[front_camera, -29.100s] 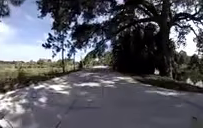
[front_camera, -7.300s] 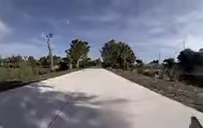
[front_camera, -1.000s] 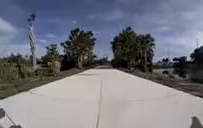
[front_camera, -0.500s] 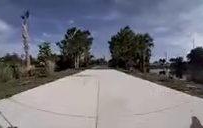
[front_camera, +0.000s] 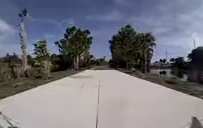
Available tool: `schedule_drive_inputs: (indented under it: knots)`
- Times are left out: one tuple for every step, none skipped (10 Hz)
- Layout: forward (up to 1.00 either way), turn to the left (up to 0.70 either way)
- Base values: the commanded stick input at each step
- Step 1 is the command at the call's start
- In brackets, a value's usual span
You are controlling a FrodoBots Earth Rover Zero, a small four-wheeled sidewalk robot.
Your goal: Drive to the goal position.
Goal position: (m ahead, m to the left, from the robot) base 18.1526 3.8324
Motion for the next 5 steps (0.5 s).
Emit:
schedule_drive_inputs:
  knots:
    - [0.82,-0.16]
    - [0.82,0.00]
    - [0.82,0.00]
    - [0.82,0.00]
    - [0.82,0.00]
